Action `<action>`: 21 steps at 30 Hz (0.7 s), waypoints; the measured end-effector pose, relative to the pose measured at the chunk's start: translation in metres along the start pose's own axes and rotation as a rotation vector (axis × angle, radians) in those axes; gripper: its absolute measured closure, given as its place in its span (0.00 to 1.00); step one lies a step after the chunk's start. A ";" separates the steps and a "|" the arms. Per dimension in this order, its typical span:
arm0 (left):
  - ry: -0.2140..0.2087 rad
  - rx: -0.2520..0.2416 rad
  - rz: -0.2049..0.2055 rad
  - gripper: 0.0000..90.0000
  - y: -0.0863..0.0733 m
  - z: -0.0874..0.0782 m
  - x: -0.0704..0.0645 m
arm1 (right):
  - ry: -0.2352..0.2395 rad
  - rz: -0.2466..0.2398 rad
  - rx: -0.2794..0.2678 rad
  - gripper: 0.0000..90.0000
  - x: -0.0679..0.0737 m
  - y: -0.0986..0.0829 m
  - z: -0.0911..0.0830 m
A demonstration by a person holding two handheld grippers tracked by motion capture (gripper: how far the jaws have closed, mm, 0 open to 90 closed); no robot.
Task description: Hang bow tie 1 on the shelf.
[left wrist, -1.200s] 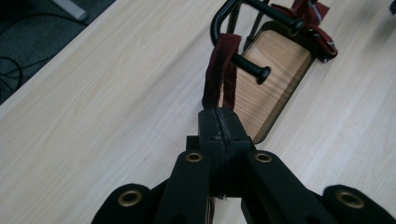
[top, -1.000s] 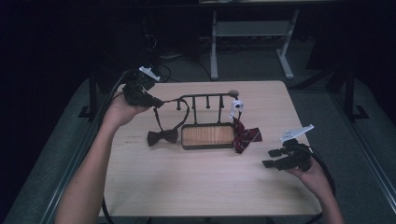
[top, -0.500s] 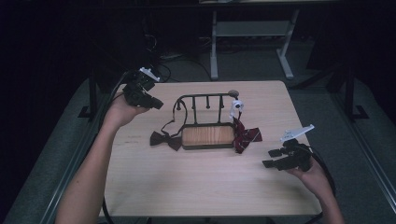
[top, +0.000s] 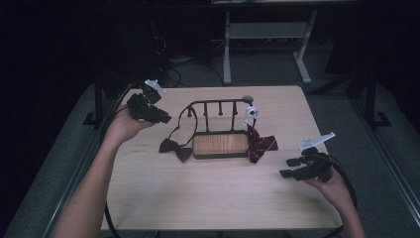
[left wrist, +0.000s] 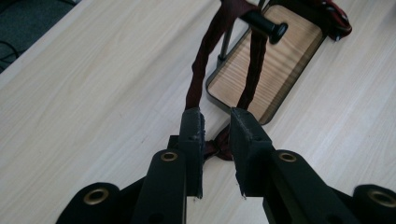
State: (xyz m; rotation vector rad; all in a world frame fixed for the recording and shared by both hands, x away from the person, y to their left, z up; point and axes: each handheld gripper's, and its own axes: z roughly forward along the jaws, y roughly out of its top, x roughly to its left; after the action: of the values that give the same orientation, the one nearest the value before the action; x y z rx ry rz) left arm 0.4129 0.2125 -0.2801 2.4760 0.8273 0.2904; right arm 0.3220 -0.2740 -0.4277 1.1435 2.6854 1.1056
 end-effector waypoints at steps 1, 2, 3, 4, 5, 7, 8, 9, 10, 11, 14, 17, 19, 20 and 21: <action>0.000 -0.003 -0.001 0.83 -0.001 0.000 0.000 | 0.001 0.003 0.002 0.44 0.000 0.000 0.000; 0.000 -0.002 -0.002 0.82 -0.003 0.000 0.000 | 0.000 0.003 0.000 0.44 -0.001 0.000 0.000; -0.002 -0.002 -0.001 0.82 -0.004 0.001 0.000 | -0.001 0.009 -0.001 0.44 -0.001 -0.001 -0.001; -0.004 0.001 -0.001 0.82 -0.004 0.001 0.000 | -0.003 0.007 -0.002 0.44 -0.001 -0.001 -0.001; -0.004 0.008 0.000 0.82 -0.005 0.001 -0.001 | -0.003 0.010 -0.002 0.44 -0.001 -0.001 -0.001; -0.003 0.005 0.009 0.81 -0.006 0.001 -0.003 | -0.004 0.010 -0.001 0.43 -0.001 -0.001 -0.001; -0.004 -0.003 0.010 0.81 -0.007 0.001 -0.004 | -0.005 0.012 0.001 0.43 -0.001 -0.001 -0.001; -0.006 -0.003 0.013 0.81 -0.007 0.002 -0.005 | -0.005 0.010 0.000 0.43 -0.001 -0.001 -0.001; -0.007 -0.001 0.016 0.81 -0.008 0.002 -0.006 | -0.006 0.010 0.001 0.43 -0.001 -0.001 -0.001; -0.010 0.001 0.018 0.81 -0.009 0.003 -0.007 | -0.006 0.011 0.001 0.43 0.000 -0.001 -0.001; -0.009 -0.003 0.018 0.80 -0.011 0.005 -0.009 | -0.006 0.011 -0.002 0.43 0.000 -0.001 -0.001; -0.013 0.003 0.021 0.80 -0.013 0.007 -0.011 | -0.005 0.013 -0.001 0.43 -0.001 -0.001 -0.001; -0.017 -0.003 0.020 0.79 -0.015 0.007 -0.012 | -0.005 0.011 -0.002 0.43 -0.001 -0.001 -0.001; -0.018 -0.003 0.023 0.79 -0.016 0.006 -0.013 | -0.006 0.011 -0.002 0.43 -0.001 -0.001 -0.001; -0.018 -0.003 0.024 0.79 -0.017 0.007 -0.014 | -0.006 0.012 -0.002 0.43 -0.001 -0.001 -0.001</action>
State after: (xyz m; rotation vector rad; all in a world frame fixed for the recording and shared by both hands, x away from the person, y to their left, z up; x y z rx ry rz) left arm 0.3957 0.2134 -0.2957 2.4834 0.7901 0.2769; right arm 0.3221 -0.2761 -0.4279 1.1625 2.6763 1.1041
